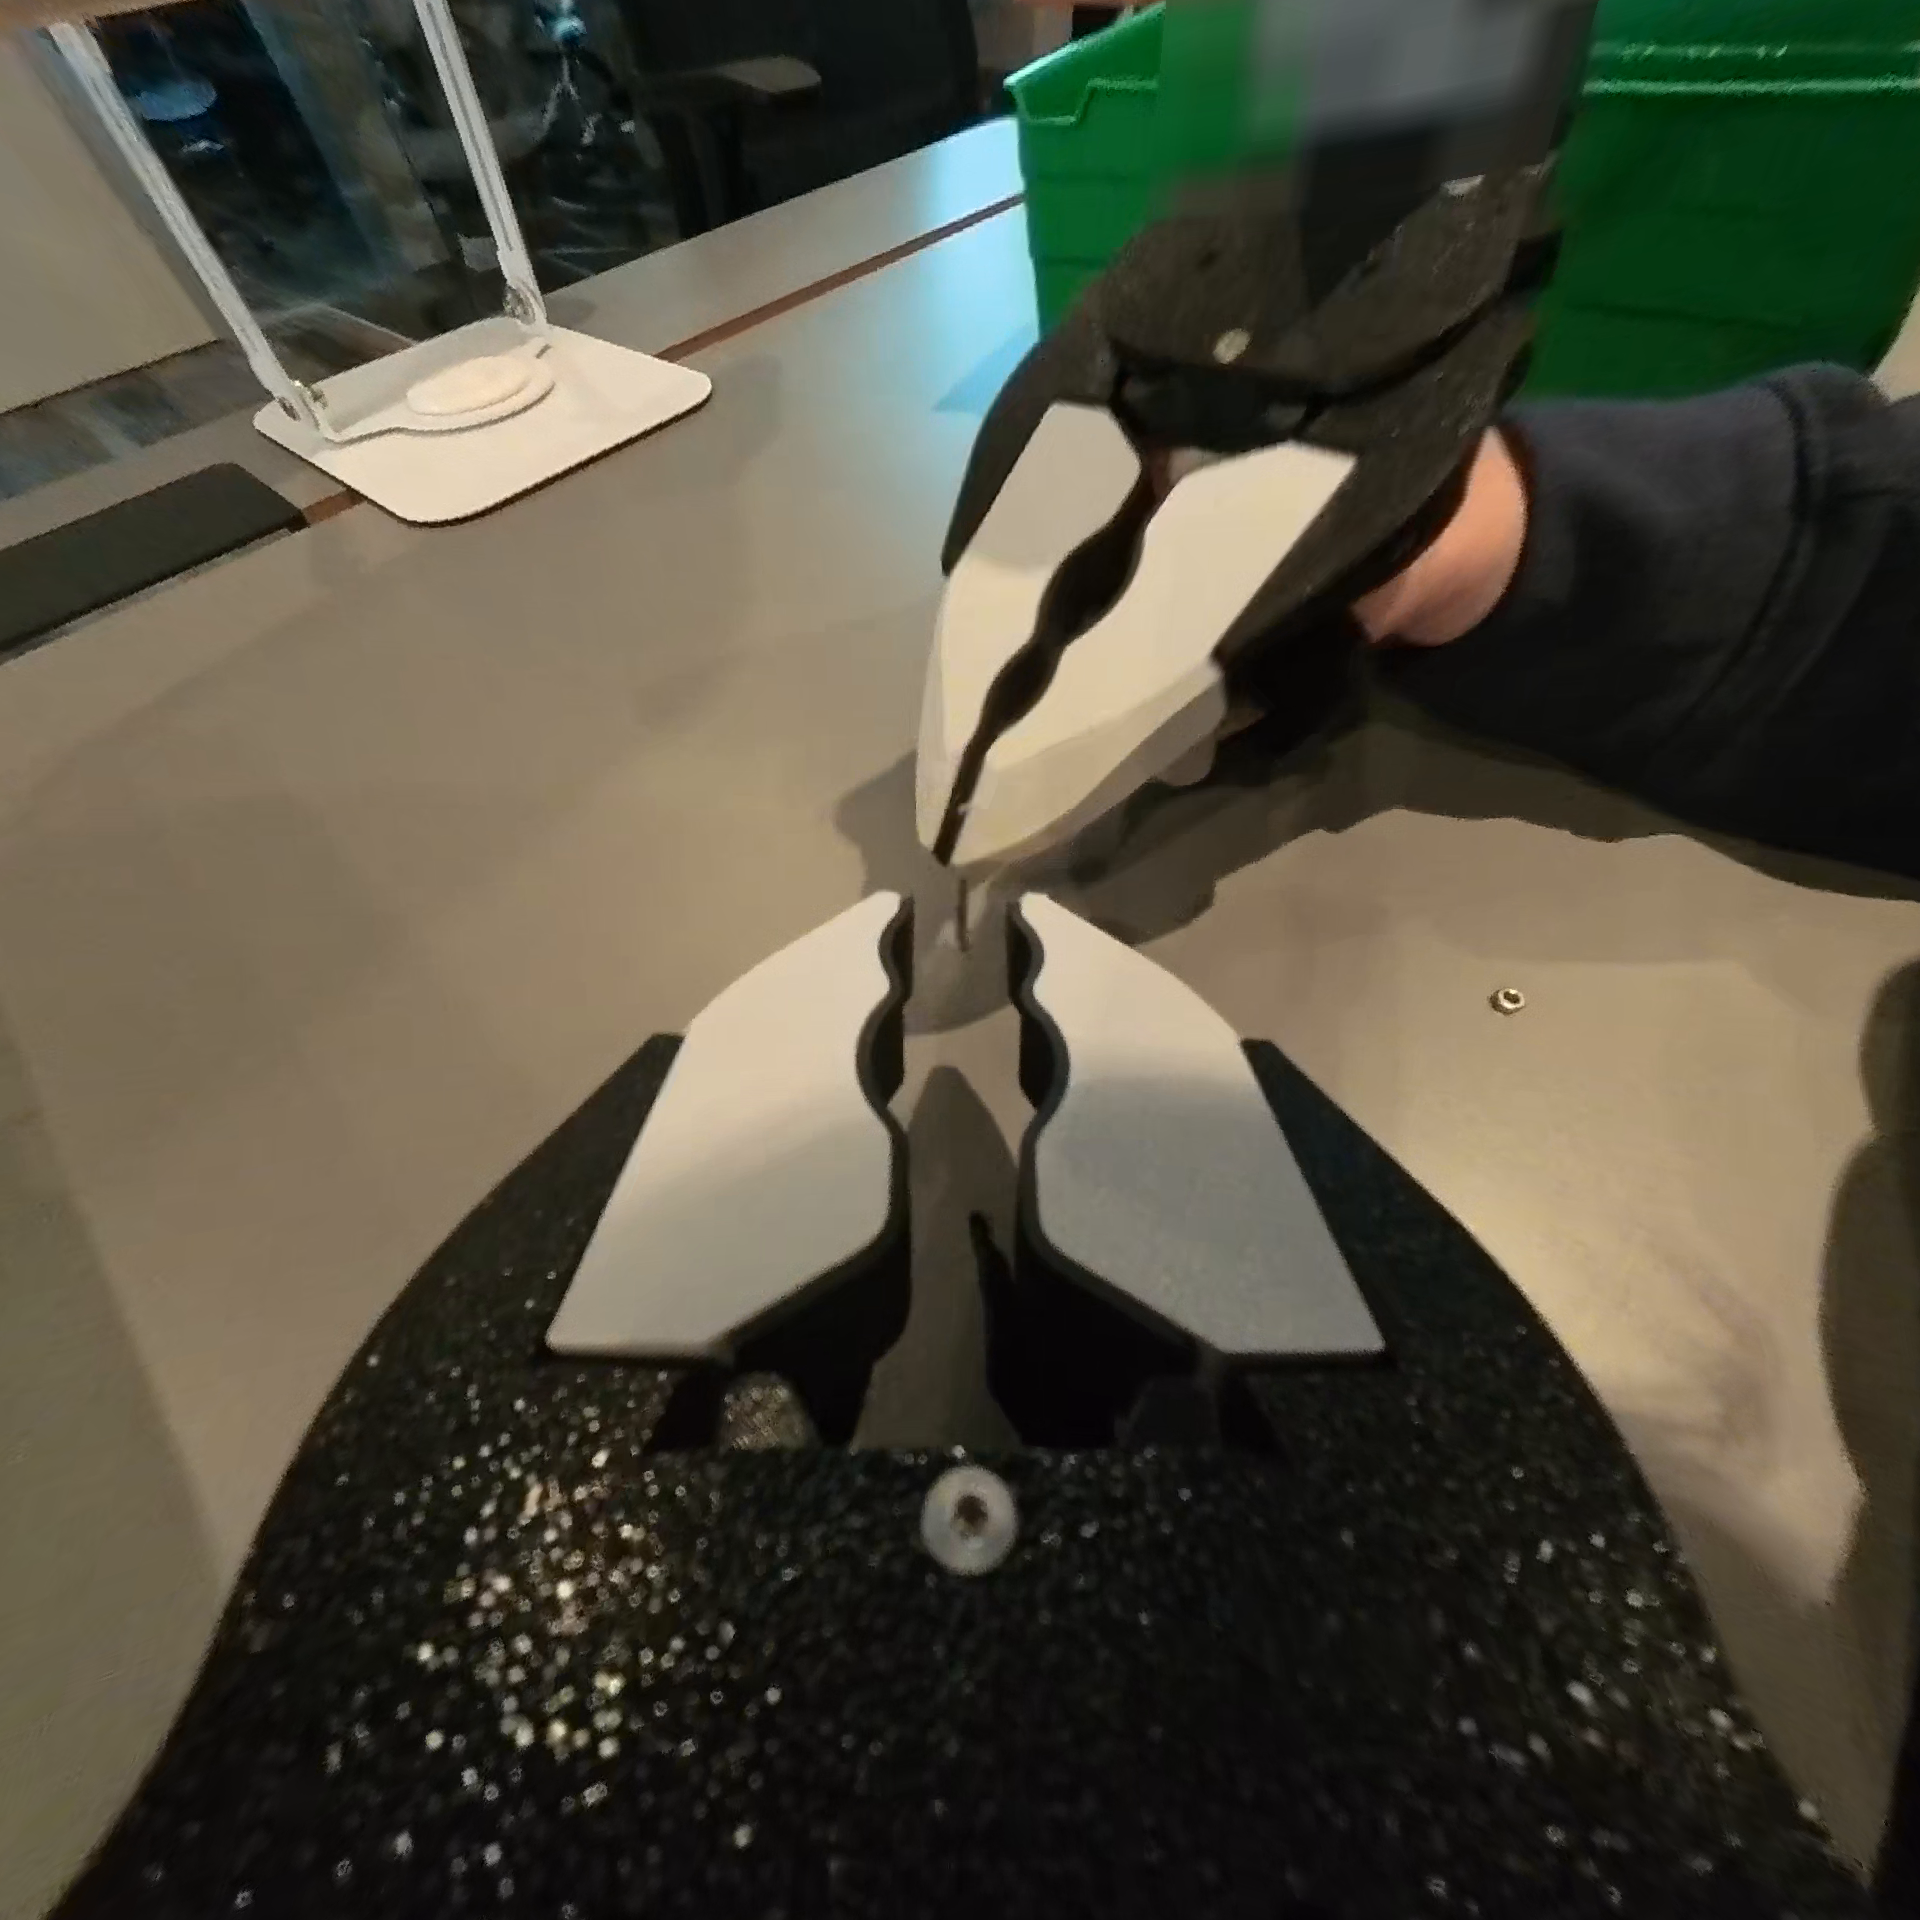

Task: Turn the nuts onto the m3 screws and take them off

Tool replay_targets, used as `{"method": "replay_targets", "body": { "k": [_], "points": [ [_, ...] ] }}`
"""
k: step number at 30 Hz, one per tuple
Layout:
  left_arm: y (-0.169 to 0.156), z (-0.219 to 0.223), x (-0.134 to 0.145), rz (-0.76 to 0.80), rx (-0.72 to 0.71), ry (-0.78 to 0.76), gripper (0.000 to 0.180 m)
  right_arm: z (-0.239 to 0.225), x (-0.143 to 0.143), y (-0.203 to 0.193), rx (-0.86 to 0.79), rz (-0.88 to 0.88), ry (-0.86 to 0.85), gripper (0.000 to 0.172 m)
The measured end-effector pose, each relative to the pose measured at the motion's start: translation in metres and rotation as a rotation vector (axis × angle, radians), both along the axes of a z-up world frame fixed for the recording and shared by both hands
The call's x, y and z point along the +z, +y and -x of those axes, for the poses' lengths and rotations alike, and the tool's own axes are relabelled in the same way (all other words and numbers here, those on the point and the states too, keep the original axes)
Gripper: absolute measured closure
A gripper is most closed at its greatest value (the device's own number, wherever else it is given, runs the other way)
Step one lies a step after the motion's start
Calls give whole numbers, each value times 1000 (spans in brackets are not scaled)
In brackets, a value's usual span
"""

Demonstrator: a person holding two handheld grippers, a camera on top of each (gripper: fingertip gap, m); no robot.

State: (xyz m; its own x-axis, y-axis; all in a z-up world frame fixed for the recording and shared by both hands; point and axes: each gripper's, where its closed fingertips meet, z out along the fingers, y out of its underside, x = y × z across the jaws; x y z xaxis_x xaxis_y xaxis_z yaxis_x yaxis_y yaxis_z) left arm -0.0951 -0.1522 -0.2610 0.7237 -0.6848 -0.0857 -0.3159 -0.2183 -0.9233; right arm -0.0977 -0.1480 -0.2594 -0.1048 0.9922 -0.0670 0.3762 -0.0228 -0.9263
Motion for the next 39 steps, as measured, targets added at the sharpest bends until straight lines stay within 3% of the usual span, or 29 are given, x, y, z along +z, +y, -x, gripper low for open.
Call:
{"method": "replay_targets", "body": {
  "k": [4,8,13,16,26,32,39],
  "points": [
    [0,-3,-8,16,-7,60,156,4,29,-17,81,57,178,169],
    [-3,-9,-8,1,-45,72,161,5,36,-27,129,77,225,169],
    [-6,-11,-1,-18,-66,28,167,7,33,-32,152,60,212,169],
    [-6,-12,-1,-19,-71,29,180,6,33,-31,153,64,212,169],
    [-5,-9,0,-24,-56,16,180,4,34,-27,143,67,221,169],
    [-5,-8,4,-17,-58,-30,180,-17,45,-12,103,71,204,154],
    [-9,-8,13,-17,-108,-121,180,-57,25,-45,90,167,43,148]
  ]
}}
